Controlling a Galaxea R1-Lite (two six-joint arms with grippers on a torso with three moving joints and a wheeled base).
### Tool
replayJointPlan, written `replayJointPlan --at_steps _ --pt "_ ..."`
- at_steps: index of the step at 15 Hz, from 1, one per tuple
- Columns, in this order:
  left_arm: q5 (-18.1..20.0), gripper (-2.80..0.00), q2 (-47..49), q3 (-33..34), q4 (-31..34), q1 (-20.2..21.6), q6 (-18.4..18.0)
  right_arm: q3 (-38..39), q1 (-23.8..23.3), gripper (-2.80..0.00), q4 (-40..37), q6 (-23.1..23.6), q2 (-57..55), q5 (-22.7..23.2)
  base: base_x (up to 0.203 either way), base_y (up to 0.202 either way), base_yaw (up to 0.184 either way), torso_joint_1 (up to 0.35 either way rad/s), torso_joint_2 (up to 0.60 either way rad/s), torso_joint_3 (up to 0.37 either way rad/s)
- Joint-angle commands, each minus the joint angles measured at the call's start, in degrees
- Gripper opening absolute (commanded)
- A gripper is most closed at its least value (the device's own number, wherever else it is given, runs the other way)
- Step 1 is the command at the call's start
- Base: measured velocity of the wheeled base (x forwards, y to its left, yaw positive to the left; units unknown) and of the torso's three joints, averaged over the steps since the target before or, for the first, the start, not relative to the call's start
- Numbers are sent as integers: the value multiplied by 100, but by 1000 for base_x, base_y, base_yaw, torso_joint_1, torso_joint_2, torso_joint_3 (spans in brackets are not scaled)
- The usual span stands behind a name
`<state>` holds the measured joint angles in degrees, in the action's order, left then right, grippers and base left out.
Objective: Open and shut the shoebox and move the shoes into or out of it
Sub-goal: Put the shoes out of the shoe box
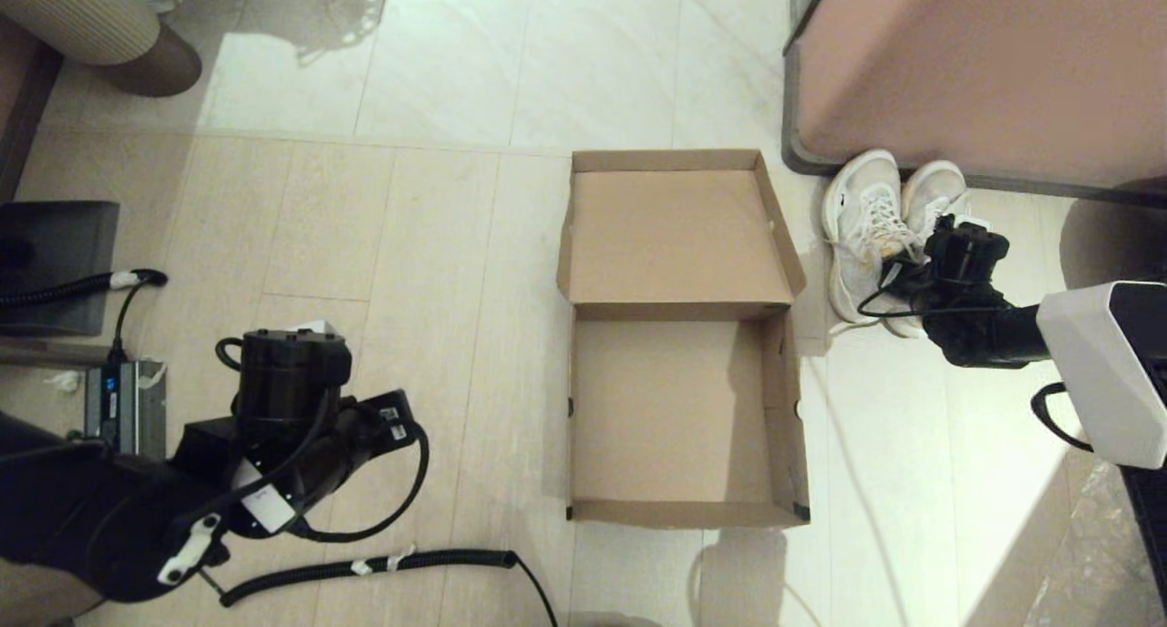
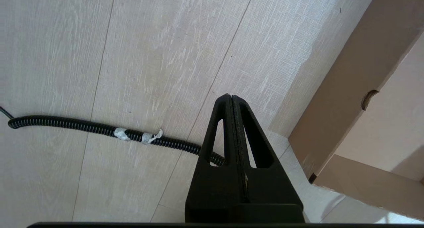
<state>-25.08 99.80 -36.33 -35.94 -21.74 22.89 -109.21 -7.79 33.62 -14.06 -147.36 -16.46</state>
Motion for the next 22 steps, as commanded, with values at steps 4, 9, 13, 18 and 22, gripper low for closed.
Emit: replayJointPlan --at_steps 4,9,13,18,22 --pt "-15 -280 -31 20 -10 11 13 -208 31 -280 -78 -4 -40 15 0 0 0 0 0 0" --pt "-6 -280 -84 29 -19 11 40 941 151 -280 -111 -12 1223 -143 0 0 0 0 0 0" --pt "-6 -280 -153 33 -19 11 48 2398 234 -280 -68 -31 2285 -139 0 0 0 0 0 0" --pt "-6 -280 -281 47 -17 11 48 3314 245 -280 -55 -14 2902 16 0 0 0 0 0 0" --pt "-15 -280 -394 48 12 11 40 2725 203 -280 -11 68 2023 183 0 0 0 0 0 0"
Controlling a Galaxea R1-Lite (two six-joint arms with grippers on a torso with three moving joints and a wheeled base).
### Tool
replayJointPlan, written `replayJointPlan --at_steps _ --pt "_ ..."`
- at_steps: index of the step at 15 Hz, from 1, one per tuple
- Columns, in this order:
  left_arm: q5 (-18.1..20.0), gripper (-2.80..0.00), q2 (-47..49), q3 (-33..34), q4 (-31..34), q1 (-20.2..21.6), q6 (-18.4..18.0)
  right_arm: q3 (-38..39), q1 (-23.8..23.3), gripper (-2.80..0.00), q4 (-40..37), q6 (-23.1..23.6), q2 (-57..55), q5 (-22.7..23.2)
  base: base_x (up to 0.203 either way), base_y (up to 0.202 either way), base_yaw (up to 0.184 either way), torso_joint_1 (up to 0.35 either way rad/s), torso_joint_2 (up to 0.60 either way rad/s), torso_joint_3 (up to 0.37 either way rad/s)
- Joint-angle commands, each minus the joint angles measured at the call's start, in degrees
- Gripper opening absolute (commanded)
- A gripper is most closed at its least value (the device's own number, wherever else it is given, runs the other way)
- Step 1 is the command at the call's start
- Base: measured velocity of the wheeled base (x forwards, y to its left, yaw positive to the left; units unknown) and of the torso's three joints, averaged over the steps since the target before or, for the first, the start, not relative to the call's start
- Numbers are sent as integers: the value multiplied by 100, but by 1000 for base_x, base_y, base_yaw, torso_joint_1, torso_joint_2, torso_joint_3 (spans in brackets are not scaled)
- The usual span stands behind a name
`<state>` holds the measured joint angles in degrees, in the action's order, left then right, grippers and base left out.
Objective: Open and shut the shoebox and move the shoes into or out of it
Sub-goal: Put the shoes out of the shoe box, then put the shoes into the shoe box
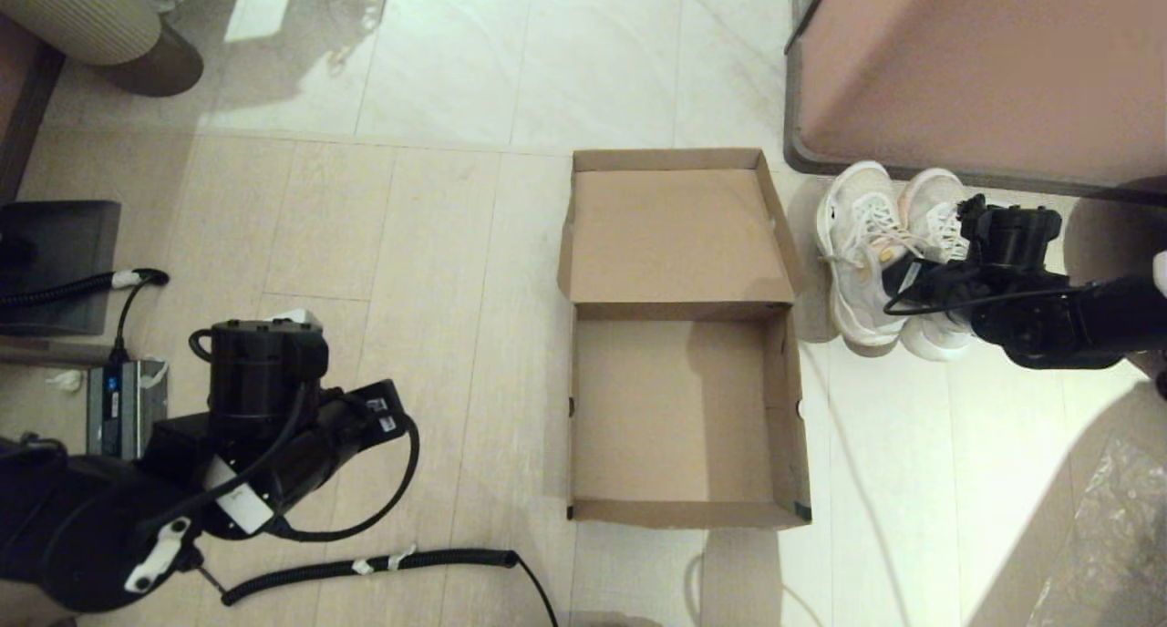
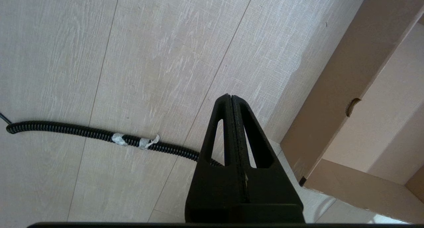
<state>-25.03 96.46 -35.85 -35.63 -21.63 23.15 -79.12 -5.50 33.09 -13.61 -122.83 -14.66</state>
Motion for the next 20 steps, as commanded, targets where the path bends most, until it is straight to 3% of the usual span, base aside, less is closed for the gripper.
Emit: replayJointPlan --at_steps 1,2,6,10,13,18,19,20 --pt "-20 -280 -102 9 13 9 14 -601 -42 -280 61 99 -673 76 0 0 0 0 0 0" --pt "-20 -280 -120 34 39 38 14 -932 -65 0 68 229 -894 211 0 0 0 0 0 0" --pt "-20 -280 -110 34 48 124 14 -1979 -139 0 8 819 -1712 492 0 0 0 0 0 0" --pt "-20 -280 -62 -1 39 132 14 -1865 -140 0 -4 902 -1400 555 0 0 0 0 0 0" --pt "-11 -280 -13 -8 38 134 23 -1142 -18 0 -20 880 -331 545 0 0 0 0 0 0" --pt "-2 -280 -56 -18 21 132 40 1479 725 0 -616 578 2039 452 0 0 0 0 0 0" --pt "-2 -280 -74 -1 13 132 59 1898 1077 -280 -818 341 2355 327 0 0 0 0 0 0" --pt "-2 -280 -84 9 21 132 104 2209 1461 -280 -1053 67 2564 230 0 0 0 0 0 0"
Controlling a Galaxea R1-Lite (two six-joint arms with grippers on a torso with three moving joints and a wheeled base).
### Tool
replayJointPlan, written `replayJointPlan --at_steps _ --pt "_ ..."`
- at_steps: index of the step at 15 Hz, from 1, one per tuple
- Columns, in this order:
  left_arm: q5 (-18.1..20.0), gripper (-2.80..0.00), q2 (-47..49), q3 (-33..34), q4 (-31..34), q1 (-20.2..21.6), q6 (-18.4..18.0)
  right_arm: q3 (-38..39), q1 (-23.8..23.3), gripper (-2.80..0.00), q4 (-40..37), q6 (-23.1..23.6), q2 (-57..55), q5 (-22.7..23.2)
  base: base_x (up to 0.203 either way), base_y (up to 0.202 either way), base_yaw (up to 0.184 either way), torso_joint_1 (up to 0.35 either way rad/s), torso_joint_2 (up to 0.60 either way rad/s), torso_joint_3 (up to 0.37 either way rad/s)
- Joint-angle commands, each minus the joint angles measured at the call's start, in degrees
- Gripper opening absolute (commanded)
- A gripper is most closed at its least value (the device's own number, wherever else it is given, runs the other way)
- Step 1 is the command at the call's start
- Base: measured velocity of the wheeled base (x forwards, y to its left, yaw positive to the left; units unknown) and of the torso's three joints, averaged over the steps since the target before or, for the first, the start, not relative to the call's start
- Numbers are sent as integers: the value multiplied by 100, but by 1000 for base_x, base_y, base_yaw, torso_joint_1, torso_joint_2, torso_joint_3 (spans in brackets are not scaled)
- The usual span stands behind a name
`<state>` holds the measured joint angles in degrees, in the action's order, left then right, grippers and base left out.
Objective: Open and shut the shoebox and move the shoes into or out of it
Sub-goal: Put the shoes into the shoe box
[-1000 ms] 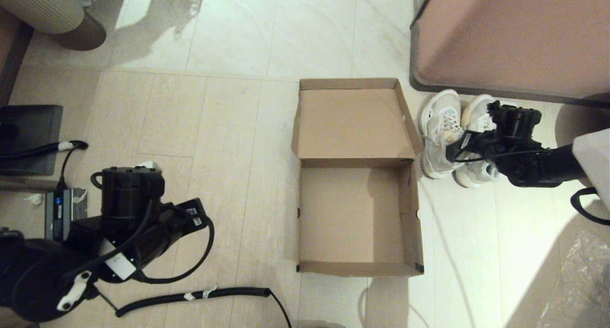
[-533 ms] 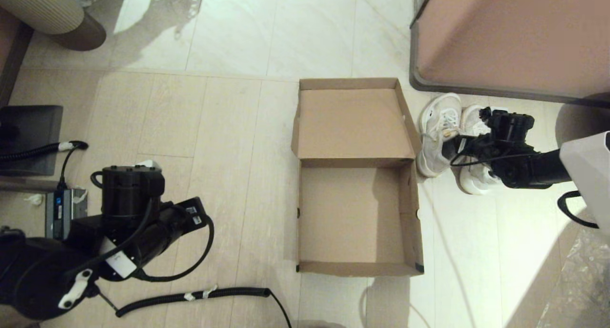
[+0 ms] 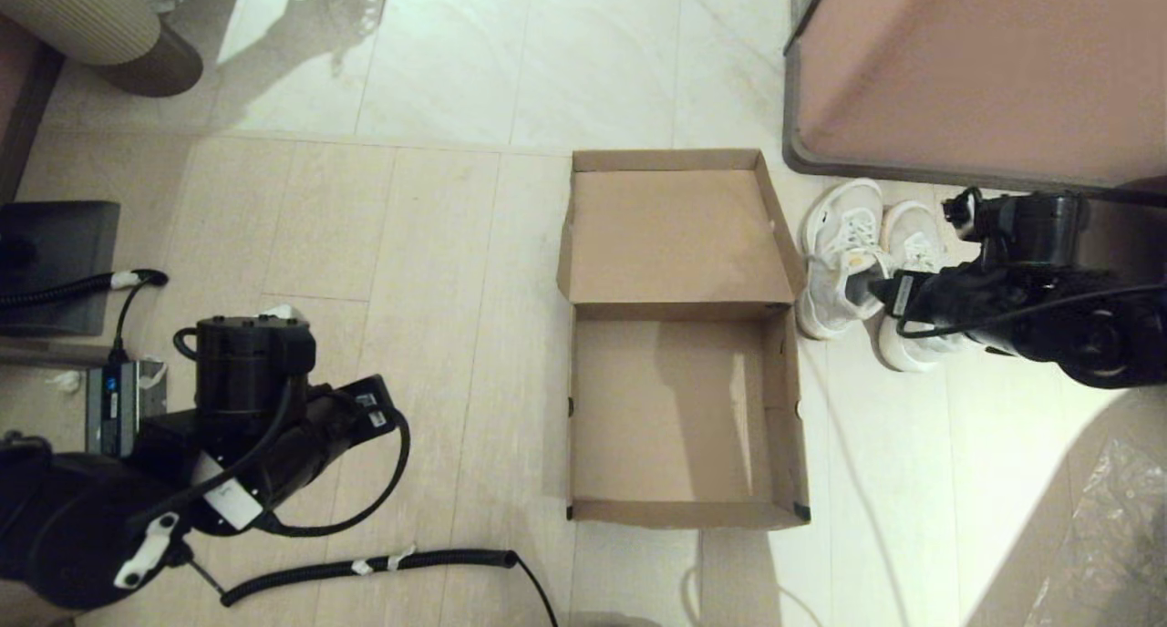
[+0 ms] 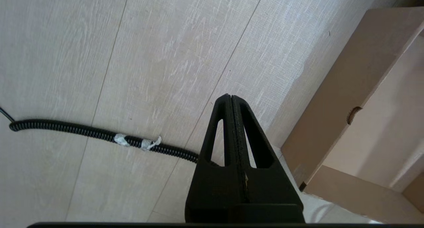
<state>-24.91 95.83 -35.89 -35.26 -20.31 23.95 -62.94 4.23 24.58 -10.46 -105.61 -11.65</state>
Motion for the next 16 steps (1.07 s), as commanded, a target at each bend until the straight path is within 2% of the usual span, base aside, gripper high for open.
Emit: replayJointPlan --at_steps 1,3,5,7,10,12,16 --pt "-14 -280 -47 42 -16 0 48 823 862 -280 -436 -499 968 -127 0 0 0 0 0 0" --pt "-20 -280 -85 91 -16 6 57 1168 1469 -280 -666 -900 945 -193 0 0 0 0 0 0" --pt "-31 -280 -235 90 0 9 48 1369 1574 -280 -684 -1020 460 -335 0 0 0 0 0 0" --pt "-32 -280 -376 155 65 38 41 1425 1458 -280 -510 -1139 -38 -617 0 0 0 0 0 0" --pt "-32 -280 -425 207 107 62 22 1378 1293 -280 180 -1117 -828 -661 0 0 0 0 0 0" --pt "-32 -280 -423 214 115 71 -5 1290 1161 -280 600 -857 -1352 -666 0 0 0 0 0 0" --pt "-32 -280 -390 205 229 141 4 802 580 -280 1303 -375 -1993 -689 0 0 0 0 0 0"
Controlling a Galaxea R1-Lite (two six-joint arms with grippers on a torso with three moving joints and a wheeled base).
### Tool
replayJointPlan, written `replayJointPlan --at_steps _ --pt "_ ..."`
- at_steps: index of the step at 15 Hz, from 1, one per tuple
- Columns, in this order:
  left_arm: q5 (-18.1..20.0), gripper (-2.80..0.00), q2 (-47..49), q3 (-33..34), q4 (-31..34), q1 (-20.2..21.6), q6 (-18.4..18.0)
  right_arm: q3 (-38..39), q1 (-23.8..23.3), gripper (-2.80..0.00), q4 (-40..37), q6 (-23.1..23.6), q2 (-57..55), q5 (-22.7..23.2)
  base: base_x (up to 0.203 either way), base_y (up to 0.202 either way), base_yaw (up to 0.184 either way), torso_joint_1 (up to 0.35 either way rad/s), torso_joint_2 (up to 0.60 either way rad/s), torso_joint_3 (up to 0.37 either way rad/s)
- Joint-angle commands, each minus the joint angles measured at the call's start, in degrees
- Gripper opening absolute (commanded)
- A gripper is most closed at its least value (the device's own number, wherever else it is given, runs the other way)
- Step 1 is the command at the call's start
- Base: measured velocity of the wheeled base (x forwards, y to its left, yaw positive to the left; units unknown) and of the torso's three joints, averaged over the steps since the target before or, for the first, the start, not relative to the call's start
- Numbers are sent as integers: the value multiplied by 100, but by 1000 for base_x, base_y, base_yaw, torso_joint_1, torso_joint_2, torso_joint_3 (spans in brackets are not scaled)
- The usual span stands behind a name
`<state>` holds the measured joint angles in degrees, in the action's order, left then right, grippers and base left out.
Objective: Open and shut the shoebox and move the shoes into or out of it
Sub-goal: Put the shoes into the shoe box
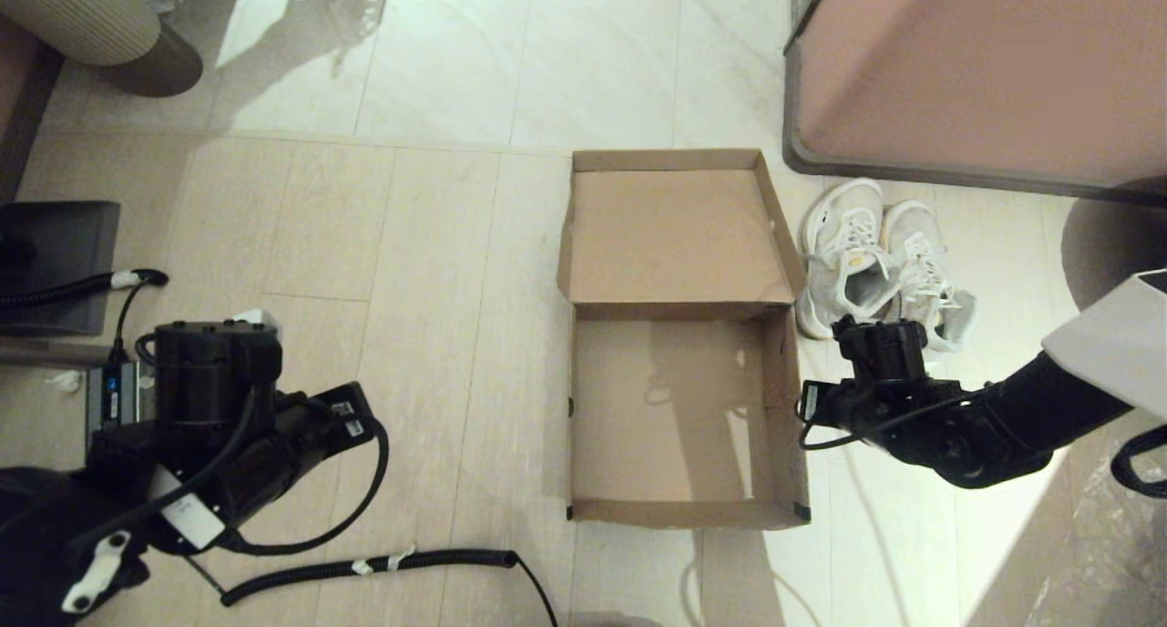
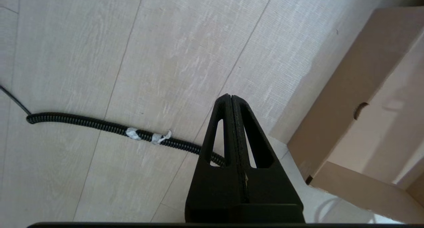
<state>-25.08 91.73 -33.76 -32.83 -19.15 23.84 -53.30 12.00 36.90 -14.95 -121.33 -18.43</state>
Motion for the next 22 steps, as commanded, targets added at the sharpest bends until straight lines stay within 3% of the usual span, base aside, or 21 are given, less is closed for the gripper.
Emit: replayJointPlan --at_steps 1,6,8,15,22 --pt "-14 -280 46 -17 -22 25 15 -220 -268 -280 80 96 -481 -11 0 0 0 0 0 0" --pt "-6 -280 5 32 -17 34 24 -737 -272 -280 82 119 -914 -4 0 0 0 0 0 0" --pt "-6 -280 -24 62 -22 43 33 -1048 -74 -280 42 118 -1051 -32 0 0 0 0 0 0" --pt "12 -280 -24 88 -31 78 50 -1095 581 -280 27 124 -1025 -187 0 0 0 0 0 0" --pt "20 -280 -129 291 -39 78 59 -1244 640 -280 -229 124 -818 -317 0 0 0 0 0 0"
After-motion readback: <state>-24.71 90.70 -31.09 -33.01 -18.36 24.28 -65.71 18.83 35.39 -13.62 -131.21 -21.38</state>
